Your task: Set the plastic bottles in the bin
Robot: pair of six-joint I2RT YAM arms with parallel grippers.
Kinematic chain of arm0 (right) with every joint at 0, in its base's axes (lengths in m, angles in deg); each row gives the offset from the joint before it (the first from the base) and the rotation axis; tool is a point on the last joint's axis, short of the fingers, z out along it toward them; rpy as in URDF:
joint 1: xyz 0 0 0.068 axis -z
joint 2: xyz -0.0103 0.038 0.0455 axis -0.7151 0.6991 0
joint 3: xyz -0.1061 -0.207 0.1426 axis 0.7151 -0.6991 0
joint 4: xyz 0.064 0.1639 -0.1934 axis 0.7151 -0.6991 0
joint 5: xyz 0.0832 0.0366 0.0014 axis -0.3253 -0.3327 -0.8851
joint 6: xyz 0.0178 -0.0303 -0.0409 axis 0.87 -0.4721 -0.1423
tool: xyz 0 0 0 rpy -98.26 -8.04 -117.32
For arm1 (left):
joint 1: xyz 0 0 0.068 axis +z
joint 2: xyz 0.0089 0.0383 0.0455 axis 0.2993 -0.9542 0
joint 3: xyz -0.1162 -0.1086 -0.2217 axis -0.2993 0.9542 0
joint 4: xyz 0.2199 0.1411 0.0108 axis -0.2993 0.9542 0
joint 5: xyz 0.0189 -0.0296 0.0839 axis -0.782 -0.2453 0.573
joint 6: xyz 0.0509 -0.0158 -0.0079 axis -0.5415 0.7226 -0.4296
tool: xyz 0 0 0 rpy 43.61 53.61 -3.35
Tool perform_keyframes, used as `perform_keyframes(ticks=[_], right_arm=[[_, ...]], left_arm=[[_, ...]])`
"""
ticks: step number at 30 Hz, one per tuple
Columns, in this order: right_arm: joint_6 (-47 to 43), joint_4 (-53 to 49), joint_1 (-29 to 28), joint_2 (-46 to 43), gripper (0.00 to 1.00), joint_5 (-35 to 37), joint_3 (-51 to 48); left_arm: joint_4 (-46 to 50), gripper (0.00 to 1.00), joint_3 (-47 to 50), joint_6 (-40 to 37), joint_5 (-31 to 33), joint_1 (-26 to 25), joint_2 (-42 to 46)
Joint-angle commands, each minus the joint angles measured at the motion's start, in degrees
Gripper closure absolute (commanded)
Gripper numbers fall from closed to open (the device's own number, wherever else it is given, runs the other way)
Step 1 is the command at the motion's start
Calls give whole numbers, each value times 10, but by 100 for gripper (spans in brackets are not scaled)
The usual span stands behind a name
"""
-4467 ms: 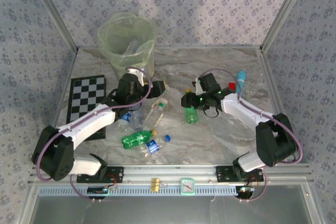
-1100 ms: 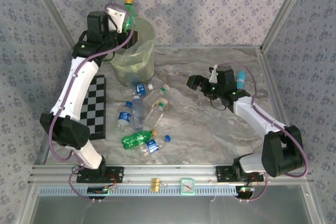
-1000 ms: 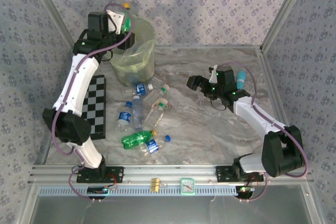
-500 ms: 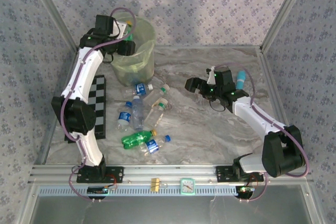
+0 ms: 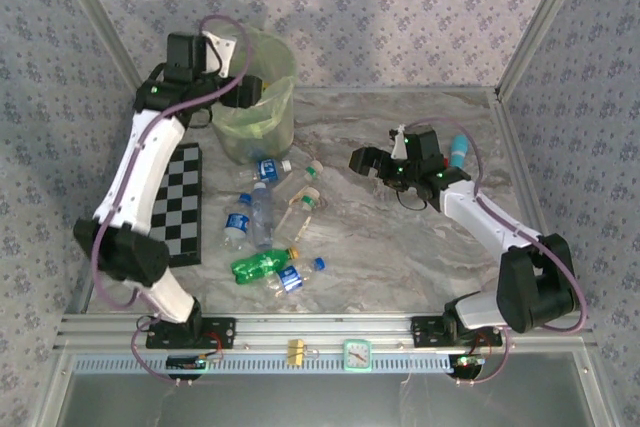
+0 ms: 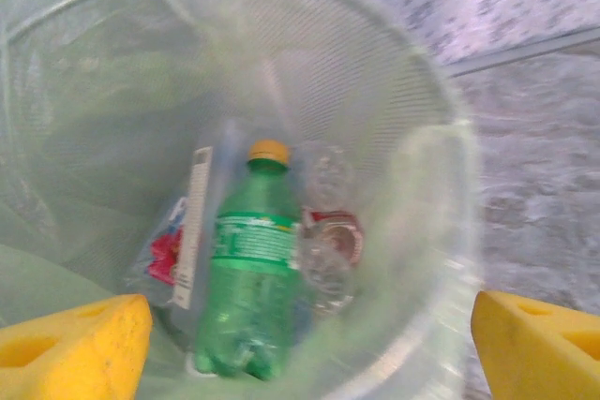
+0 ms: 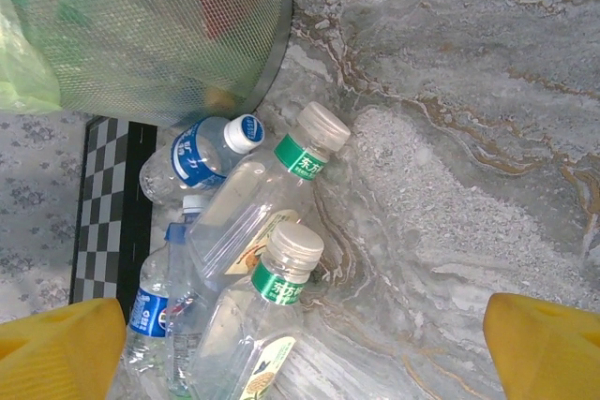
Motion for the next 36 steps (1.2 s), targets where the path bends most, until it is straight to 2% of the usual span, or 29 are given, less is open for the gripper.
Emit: perform_keyframes(ticks=[1,8,10,14,24,28,36], right_arm=[[1,8,-5,13,0,2,16],[17,26,-9,36,0,-1,17],[19,26,-11,41,0,2,20],[24,29,-16,52,0,13,25],[32,37,-16,81,0,13,38],[33,37,-15,90,0,7,42],[30,33,-13,98,0,1,50]], left_arm=[[-73,11,77,13,-16,-43,80],[-181,10,323,74,-37,-129,203],[-186,10,375,88,-47,-158,223],[-163,10,451,113,-19,-221,252],[-61,15,554,194,-13,-319,297],[-65,22,613,250,-33,-352,320],[-66,23,686,282,-32,-398,317]])
